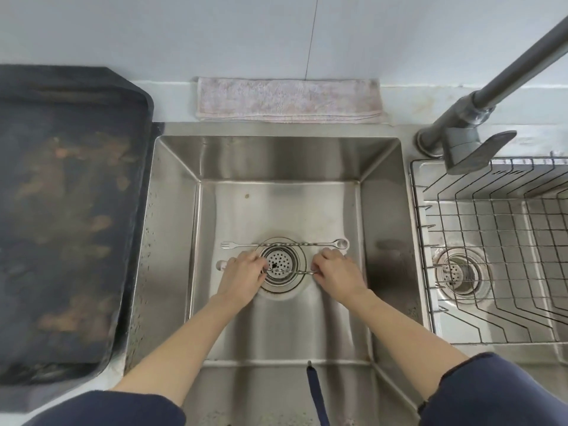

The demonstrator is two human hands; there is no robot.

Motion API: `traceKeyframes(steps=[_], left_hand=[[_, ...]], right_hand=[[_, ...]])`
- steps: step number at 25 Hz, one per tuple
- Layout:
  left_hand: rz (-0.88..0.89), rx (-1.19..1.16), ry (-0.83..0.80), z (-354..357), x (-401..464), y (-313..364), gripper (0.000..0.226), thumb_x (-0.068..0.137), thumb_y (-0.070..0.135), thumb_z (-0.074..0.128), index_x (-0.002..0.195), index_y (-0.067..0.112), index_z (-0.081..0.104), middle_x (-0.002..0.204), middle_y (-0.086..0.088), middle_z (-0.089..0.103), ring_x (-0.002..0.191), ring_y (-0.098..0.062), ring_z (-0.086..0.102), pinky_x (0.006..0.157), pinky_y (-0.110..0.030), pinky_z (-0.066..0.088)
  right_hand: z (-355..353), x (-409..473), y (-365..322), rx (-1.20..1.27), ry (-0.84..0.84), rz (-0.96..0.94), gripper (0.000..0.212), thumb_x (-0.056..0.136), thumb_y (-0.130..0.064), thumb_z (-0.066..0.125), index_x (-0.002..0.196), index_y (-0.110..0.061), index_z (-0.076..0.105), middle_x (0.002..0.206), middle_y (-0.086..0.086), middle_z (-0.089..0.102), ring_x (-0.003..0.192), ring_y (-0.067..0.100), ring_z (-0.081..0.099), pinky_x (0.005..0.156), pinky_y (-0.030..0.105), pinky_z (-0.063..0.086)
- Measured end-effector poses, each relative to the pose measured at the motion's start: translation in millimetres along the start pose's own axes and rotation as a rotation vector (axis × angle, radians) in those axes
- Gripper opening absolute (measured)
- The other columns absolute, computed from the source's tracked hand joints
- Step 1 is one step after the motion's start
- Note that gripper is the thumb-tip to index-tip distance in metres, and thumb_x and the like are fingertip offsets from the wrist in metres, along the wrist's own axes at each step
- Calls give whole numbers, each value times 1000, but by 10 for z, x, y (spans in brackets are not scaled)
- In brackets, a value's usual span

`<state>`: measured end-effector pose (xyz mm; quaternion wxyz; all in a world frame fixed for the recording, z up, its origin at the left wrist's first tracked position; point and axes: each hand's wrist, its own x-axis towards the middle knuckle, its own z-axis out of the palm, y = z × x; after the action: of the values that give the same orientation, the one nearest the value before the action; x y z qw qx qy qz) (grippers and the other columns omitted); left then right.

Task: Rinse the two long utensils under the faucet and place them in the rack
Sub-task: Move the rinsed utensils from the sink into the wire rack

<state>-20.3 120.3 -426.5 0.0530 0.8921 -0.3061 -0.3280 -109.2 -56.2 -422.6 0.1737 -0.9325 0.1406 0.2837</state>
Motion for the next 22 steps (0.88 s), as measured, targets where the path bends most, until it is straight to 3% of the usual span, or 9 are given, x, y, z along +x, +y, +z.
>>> traceKeyframes(steps=[10, 13, 15, 16, 19, 22], left_hand=[[1, -7, 61, -45, -45, 94, 23, 92, 17, 46, 109, 13, 62, 118, -5, 59, 118, -25, 48, 94, -33, 35], [29, -6, 123, -177, -158, 129, 25, 94, 18, 44, 110, 13, 62, 119, -3, 60, 119, -23, 48, 97, -32, 34], [51, 15, 160, -275, -237, 162, 28, 95, 21, 42, 113, 14, 61, 120, -2, 60, 119, -22, 48, 98, -31, 33], [63, 12, 185, -339, -283, 188, 28, 95, 21, 41, 113, 14, 61, 120, -3, 60, 118, -22, 48, 98, -32, 33], [89, 18, 258, -542, -419, 277, 27, 95, 22, 42, 110, 13, 63, 117, -5, 62, 114, -26, 50, 97, -35, 34], [118, 48, 349, -748, -598, 397, 26, 95, 23, 43, 108, 14, 63, 115, -5, 62, 110, -27, 53, 96, -36, 33]], right_hand=[[-55, -87, -50, -70, 42, -15, 25, 94, -14, 40, 113, -5, 53, 119, 14, 59, 110, 32, 54, 93, 39, 39], [-236, -250, -119, -69, 201, -61, 13, 77, -9, 65, 90, -6, 65, 89, 14, 69, 81, 32, 67, 69, 33, 51], [-323, -345, -120, -47, 242, -99, 20, 53, -1, 81, 64, -9, 66, 60, 10, 68, 52, 31, 66, 45, 28, 51], [-364, -386, -116, -46, 275, -119, 21, 51, 1, 81, 63, -8, 66, 58, 10, 68, 50, 31, 65, 44, 27, 51], [-593, -544, -156, -5, 303, -88, 15, 86, -8, 57, 97, -8, 66, 96, 12, 68, 87, 33, 66, 69, 35, 52], [-771, -728, -142, -37, 358, -64, 22, 95, -15, 43, 110, -14, 59, 111, 5, 63, 102, 29, 60, 75, 36, 49]])
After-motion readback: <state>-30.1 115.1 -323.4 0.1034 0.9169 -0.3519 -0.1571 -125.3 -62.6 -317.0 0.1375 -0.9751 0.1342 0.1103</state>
